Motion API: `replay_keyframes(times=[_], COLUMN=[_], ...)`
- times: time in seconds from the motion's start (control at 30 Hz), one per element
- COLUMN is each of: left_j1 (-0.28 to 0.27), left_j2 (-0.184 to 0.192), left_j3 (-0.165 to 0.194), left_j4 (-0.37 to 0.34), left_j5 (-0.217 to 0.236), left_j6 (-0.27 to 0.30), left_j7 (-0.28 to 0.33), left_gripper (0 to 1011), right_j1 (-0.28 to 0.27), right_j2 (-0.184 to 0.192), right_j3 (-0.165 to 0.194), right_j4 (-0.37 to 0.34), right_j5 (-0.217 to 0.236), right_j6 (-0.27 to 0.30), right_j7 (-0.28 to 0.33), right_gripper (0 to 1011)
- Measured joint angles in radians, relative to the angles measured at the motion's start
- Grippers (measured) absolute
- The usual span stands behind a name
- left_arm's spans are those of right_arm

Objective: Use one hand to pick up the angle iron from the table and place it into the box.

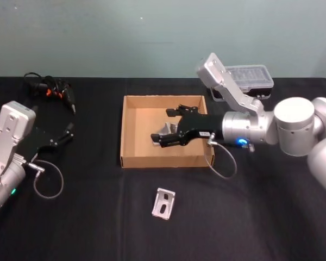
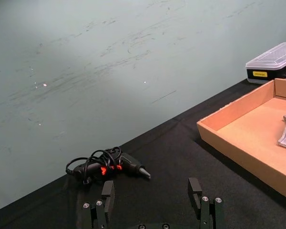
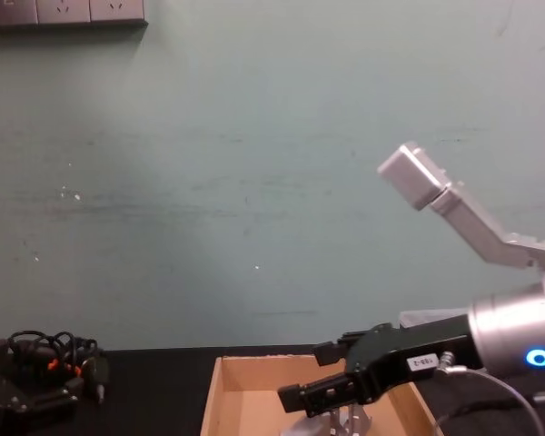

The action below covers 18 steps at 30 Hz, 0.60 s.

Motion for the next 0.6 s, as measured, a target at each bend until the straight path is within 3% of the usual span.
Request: replay_keyframes(times=[0.2, 0.6], left_j1=[0.000, 0.000], left_j2=[0.000, 0.000], left_j3=[0.000, 0.000], left_j4=[0.000, 0.000], left_j5=[0.000, 0.000], left_j6=[0.000, 0.000], left_j7=[0.000, 0.000], left_gripper=[1011, 1011], right_j1=[-0.112, -0.265], right_j2=[0.101, 0.235], right_j3=[0.022, 0.055], right_j4=[-0.226, -0.472], right_j5=[0.040, 0.100], right_j6=[0.067, 0.113], right_j7=[-0.031, -0.093], right_gripper=[1000, 1000])
